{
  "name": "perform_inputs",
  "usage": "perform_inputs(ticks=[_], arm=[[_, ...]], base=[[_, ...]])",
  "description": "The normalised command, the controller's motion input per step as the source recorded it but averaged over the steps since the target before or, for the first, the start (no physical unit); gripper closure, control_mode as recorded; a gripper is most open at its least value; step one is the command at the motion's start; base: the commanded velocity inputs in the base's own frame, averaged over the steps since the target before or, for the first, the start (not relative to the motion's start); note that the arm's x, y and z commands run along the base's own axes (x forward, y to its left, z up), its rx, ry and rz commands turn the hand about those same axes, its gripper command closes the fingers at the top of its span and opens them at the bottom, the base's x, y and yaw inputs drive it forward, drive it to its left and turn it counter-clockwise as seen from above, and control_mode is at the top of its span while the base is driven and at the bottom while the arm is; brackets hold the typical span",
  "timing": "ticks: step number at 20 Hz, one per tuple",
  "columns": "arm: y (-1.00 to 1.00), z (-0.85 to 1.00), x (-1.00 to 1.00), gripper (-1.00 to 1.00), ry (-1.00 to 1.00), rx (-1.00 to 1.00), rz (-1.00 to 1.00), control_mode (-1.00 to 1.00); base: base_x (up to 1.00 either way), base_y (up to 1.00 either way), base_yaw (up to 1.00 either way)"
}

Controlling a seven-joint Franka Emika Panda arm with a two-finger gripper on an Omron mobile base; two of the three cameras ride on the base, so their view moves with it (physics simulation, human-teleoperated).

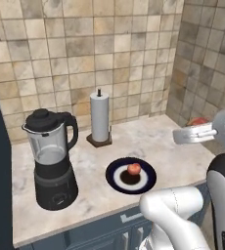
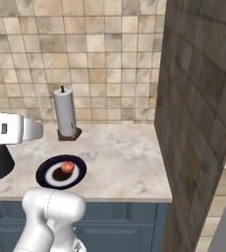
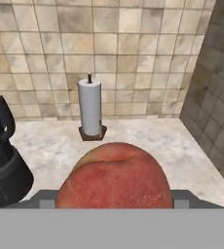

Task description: Pick the two peachs from the fridge and place them on the plate next to the blender to make a fruit smoothie.

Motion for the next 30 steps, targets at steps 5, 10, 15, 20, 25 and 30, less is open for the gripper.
perform_inputs(ticks=[5, 10, 15, 20, 25, 30], arm=[[0.07, -0.84, 0.49, 1.0, 0.49, -0.01, 0.04, -1.0], [0.02, -0.75, 0.5, 1.0, 0.33, 0.01, 0.04, -1.0], [0.4, -0.74, 0.36, 1.0, 0.19, 0.0, 0.03, -1.0], [0.49, -0.9, 0.6, 1.0, 0.09, -0.05, 0.0, -1.0], [0.17, -0.7, 0.85, 1.0, 0.02, -0.07, 0.0, -1.0], [0.08, -0.54, 0.78, 1.0, 0.01, -0.06, 0.0, -1.0]], base=[[0.0, 0.0, 0.0], [0.0, 0.0, 0.0], [0.0, 0.0, 0.0], [0.0, 0.0, 0.0], [0.0, 0.0, 0.0], [0.0, 0.0, 0.0]])
